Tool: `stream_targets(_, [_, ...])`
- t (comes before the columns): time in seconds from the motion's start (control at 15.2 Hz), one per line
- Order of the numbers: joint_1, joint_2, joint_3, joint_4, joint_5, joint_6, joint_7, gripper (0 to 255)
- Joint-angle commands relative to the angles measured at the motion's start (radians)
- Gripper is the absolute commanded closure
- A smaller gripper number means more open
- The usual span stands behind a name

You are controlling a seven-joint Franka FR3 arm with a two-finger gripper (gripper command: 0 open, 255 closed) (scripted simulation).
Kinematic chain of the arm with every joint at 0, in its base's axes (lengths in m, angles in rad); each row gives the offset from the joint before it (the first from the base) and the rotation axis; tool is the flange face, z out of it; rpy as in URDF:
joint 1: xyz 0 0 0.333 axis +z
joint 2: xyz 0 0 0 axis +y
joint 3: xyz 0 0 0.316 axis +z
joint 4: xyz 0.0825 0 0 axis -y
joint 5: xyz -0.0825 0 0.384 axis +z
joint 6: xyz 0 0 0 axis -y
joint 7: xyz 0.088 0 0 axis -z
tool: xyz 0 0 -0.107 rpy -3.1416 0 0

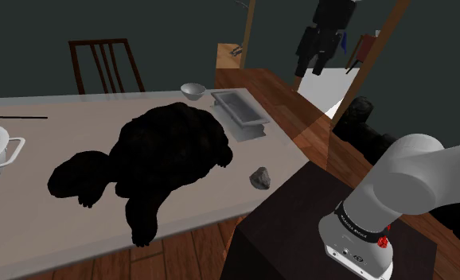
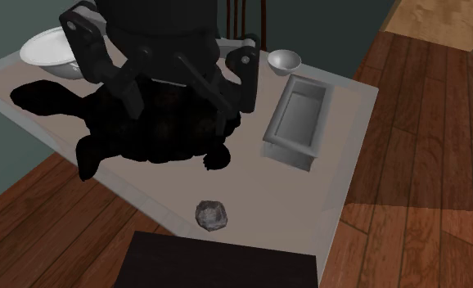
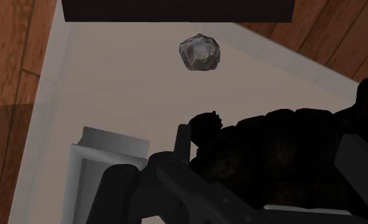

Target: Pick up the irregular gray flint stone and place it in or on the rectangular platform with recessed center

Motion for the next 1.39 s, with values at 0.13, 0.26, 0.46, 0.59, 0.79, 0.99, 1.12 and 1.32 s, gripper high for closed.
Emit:
stream_targets(0.13, [0.0,-0.002,0.048,-0.059,-0.008,0.051,0.041,0])
stream_targets(0.26, [0.0,0.002,0.095,-0.114,-0.015,0.103,0.084,0])
stream_targets(0.46, [0.0,0.023,0.166,-0.188,-0.025,0.182,0.15,0])
stream_targets(0.59, [0.0,0.046,0.214,-0.232,-0.033,0.236,0.197,0])
stream_targets(0.79, [-0.003,0.096,0.286,-0.288,-0.048,0.318,0.272,0])
stream_targets(0.99, [-0.014,0.167,0.36,-0.332,-0.071,0.403,0.354,0])
stream_targets(1.12, [-0.026,0.225,0.409,-0.355,-0.093,0.46,0.415,0])
stream_targets(1.32, [-0.057,0.33,0.486,-0.377,-0.144,0.544,0.519,0])
